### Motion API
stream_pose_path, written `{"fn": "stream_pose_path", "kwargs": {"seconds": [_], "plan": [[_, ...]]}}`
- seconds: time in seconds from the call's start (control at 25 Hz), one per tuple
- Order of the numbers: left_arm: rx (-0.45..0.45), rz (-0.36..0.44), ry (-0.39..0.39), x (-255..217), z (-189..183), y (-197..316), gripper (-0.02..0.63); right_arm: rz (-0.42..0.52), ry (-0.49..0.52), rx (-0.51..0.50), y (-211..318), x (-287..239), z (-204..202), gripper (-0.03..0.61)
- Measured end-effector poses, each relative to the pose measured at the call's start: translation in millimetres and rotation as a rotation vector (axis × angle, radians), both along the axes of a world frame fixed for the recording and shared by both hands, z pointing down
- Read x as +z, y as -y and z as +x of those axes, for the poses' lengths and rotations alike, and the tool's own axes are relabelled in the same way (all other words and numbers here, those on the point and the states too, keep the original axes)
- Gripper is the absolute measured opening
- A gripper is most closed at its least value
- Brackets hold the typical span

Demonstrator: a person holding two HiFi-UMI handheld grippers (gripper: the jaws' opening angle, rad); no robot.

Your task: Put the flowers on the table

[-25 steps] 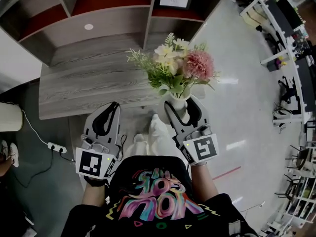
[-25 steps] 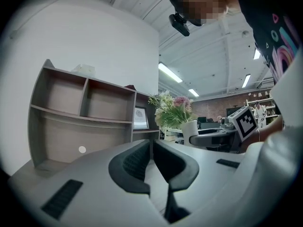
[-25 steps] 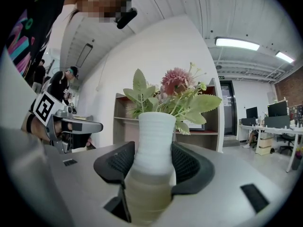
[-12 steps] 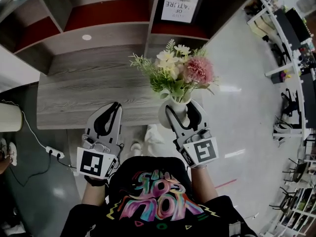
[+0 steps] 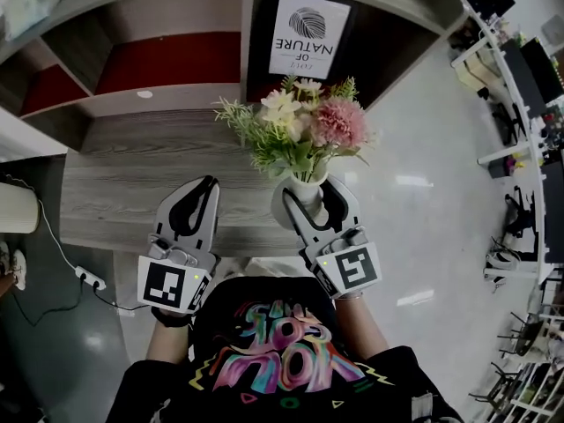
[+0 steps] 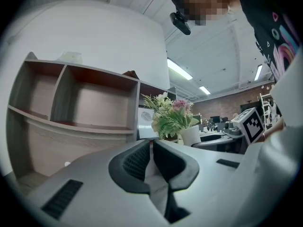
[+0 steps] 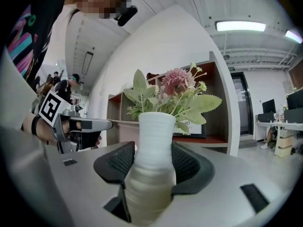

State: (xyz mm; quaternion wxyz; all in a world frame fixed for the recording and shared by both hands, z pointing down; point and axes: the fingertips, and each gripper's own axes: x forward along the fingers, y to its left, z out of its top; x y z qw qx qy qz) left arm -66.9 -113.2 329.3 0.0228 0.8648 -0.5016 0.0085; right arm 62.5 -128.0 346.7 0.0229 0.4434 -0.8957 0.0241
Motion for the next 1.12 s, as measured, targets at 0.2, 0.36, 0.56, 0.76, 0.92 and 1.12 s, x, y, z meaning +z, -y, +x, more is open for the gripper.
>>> {"fn": "stream_pose_path", "kwargs": {"seconds": [0.2,0.36,0.56,0.76,0.92,1.12], "plan": [[-0.051,0.008,0.005,4.1,5.3,4.1,0.038,0.018,0.016,-0.062,7.6,-2.8,1.9,0.262],[-0.067,-0.009,0.017,10.8,8.6,4.9,0.038,0.017,0.01,-0.082,7.2,-4.6,5.8,0.262],[-0.071,-0.004,0.028,10.9,8.7,7.0,0.038,0.023,0.024,-0.099,5.8,-6.7,3.4,0.262],[-0.058,0.007,0.024,7.1,11.0,9.4,0.038,0.024,0.049,-0.081,7.6,-9.7,2.7,0.262],[-0.044,0.0,0.023,3.7,9.5,4.9,0.038,-0.019,0.0,-0.055,3.0,-2.3,6.8,0.262],[-0.028,0.0,0.009,8.0,4.2,5.6,0.038,0.012,0.044,-0.03,8.4,-8.2,1.1,0.262]]}}
